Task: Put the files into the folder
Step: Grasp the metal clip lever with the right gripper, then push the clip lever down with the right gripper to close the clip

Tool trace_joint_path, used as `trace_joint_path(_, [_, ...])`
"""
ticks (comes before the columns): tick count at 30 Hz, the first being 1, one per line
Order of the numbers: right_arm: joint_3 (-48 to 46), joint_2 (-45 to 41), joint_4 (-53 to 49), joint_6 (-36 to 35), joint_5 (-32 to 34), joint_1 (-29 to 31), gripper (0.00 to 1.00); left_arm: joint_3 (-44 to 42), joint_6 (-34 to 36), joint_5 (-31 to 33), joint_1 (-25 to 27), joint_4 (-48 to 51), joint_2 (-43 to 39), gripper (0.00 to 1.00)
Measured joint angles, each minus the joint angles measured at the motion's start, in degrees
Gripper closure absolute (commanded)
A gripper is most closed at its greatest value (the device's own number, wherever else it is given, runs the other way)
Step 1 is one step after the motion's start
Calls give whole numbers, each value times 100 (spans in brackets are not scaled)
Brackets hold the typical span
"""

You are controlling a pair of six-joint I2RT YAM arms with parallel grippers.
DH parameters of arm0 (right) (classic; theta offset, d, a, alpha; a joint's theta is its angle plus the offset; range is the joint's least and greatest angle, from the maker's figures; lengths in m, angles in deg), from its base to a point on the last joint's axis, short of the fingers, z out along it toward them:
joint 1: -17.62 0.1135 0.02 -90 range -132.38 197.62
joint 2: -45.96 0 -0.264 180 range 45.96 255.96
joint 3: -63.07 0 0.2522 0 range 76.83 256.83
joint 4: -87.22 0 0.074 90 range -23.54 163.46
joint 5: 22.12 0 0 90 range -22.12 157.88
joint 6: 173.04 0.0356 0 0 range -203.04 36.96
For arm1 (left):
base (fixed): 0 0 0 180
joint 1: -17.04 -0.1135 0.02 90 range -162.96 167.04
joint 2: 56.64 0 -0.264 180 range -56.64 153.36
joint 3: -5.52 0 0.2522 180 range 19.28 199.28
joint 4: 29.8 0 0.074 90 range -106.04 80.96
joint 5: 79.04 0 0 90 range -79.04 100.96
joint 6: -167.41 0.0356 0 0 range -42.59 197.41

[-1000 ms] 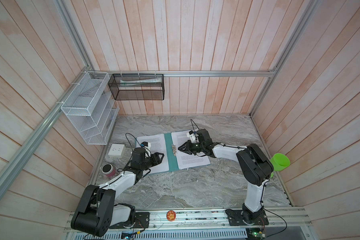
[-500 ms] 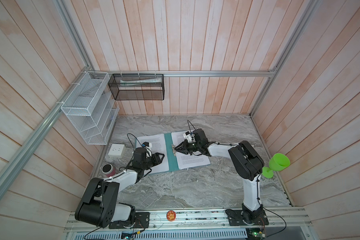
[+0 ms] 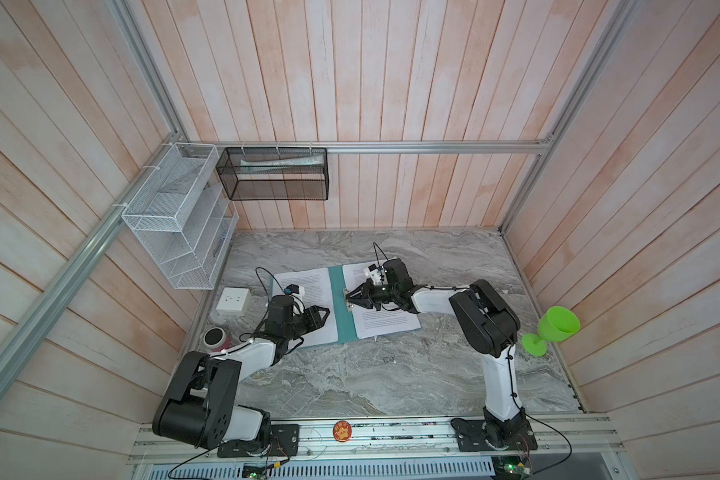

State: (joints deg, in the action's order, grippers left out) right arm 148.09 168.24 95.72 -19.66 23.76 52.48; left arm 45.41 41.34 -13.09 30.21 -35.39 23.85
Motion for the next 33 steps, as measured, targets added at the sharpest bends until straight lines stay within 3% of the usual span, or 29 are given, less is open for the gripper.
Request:
trace_joint_path(21, [269, 251, 42, 122, -129, 0, 83, -20, 2, -17, -74, -17, 0, 48])
trace_joint_path(26, [269, 251, 44, 136, -164, 0, 93, -50, 4, -20, -85, -55, 2, 48])
trace_joint_path(33, [269, 256, 4, 175, -208, 0, 96, -52, 7, -20, -107, -107, 125, 48])
